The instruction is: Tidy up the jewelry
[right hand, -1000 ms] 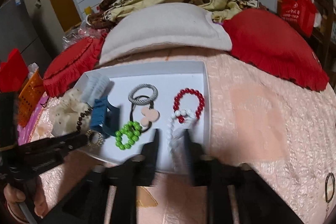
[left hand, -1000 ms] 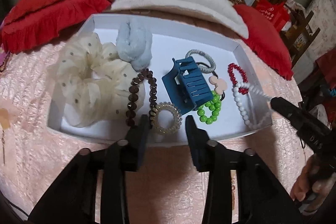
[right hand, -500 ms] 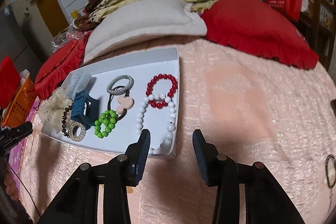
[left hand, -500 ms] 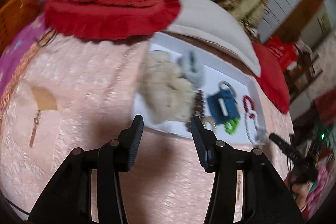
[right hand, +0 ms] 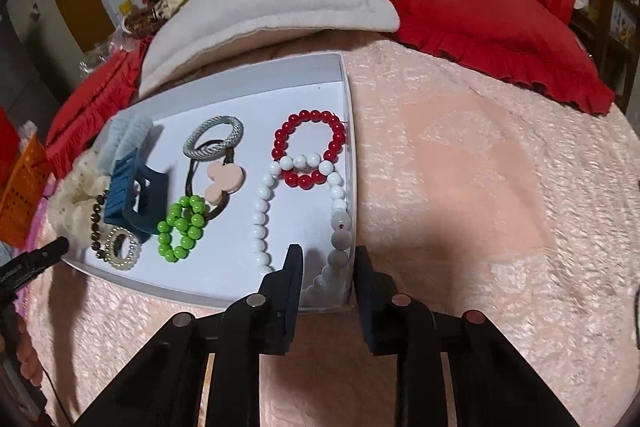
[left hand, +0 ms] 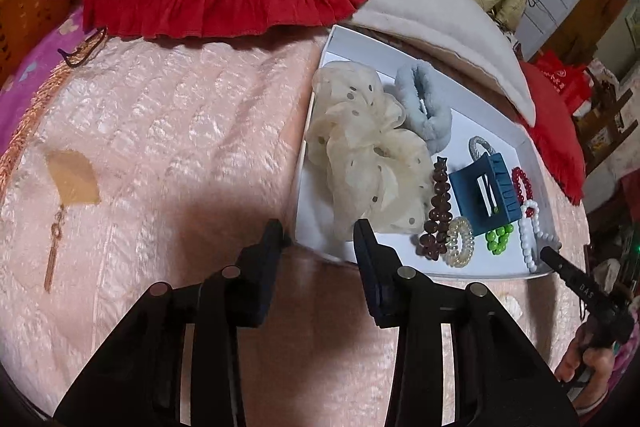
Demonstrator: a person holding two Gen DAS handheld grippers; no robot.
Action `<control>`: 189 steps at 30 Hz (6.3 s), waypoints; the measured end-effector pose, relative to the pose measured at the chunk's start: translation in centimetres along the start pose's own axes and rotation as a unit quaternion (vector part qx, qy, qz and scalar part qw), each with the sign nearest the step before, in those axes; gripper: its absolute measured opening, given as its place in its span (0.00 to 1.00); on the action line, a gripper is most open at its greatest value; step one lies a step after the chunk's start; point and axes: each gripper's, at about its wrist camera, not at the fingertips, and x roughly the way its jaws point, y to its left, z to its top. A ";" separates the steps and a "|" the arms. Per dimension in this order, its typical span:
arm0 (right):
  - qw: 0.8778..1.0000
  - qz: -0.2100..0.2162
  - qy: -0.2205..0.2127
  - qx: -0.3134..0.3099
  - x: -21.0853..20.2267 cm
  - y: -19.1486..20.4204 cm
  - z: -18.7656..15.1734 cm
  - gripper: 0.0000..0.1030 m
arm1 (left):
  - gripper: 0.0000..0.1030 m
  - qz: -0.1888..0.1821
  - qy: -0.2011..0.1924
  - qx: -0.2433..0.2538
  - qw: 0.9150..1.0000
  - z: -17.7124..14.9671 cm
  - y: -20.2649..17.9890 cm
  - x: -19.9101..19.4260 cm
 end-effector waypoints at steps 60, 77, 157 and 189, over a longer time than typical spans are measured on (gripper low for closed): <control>0.994 0.036 -0.096 -0.047 -16.5 6.2 -17.5 0.40 | 0.96 0.170 -0.278 0.094 0.941 -21.0 -9.8 -24.5; 0.996 0.017 -0.081 -0.045 -14.3 6.1 -17.6 0.40 | 0.96 0.166 -0.238 0.090 0.953 -20.8 -9.3 -21.7; 0.991 -0.048 -0.111 -0.057 -17.8 6.9 -18.4 0.41 | 0.96 0.134 -0.137 0.095 0.977 -22.6 -8.9 -19.1; 0.996 -0.063 -0.061 -0.029 -12.1 4.8 -15.0 0.41 | 0.96 0.150 -0.158 0.125 0.968 -14.7 -9.2 -13.3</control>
